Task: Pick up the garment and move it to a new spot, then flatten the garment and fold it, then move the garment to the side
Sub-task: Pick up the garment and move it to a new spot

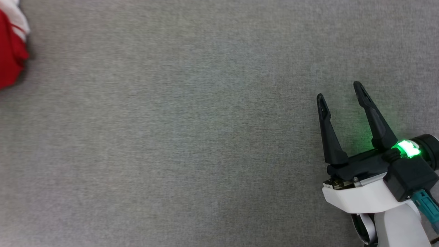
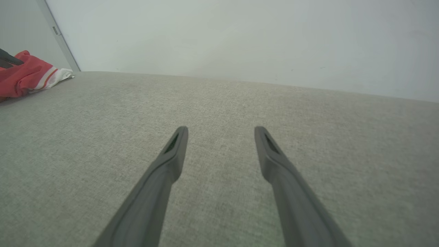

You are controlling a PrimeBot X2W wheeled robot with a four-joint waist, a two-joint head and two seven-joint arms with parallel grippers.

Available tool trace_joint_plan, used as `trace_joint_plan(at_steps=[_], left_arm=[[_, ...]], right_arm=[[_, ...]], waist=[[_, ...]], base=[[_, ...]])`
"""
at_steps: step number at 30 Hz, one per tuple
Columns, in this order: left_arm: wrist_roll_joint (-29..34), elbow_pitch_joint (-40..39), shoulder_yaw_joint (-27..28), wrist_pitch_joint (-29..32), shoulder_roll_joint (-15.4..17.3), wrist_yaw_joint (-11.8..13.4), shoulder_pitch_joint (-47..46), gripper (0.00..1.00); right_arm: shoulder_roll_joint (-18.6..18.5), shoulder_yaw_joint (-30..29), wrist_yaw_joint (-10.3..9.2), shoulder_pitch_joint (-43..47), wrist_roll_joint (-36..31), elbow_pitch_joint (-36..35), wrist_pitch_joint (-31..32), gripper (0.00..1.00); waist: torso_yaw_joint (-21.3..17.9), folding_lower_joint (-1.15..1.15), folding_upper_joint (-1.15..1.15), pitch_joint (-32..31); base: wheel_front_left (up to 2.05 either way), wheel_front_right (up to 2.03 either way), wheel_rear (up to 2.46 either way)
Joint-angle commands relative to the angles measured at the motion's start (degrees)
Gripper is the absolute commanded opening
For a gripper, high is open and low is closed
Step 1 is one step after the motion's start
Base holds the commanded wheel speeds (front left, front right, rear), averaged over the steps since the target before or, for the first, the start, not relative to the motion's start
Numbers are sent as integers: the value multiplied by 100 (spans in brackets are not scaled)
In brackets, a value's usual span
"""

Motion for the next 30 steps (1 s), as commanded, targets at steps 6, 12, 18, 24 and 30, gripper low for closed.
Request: trace_joint_plan(at_steps=[6, 12, 18, 24, 30], left_arm=[[-89, 447, -225, 424, 52, 8, -334, 100], [43, 916, -528, 547, -141, 5, -396, 37], [-41, 913, -786, 254, -198, -8, -275, 0], [-371, 635, -1036, -119, -104, -8, -78, 0], [-696, 125, -1463, -515, -90, -4, 268, 0]], right_arm=[[0, -21, -2, -175, 40, -43, -15, 100], [0, -20, -2, -237, 56, -7, -13, 100], [0, 20, -2, -213, 71, 82, -14, 100], [0, 52, -2, -150, 108, 197, -15, 100], [0, -2, -2, -64, 210, 306, -15, 100]], waist=[[-257, -1, 0, 387], [-312, -1, 0, 458], [-333, -1, 0, 266], [-348, -1, 0, -192], [-397, -1, 0, -766]], base=[[0, 0, 0], [0, 0, 0], [0, 0, 0], [0, 0, 0], [0, 0, 0]])
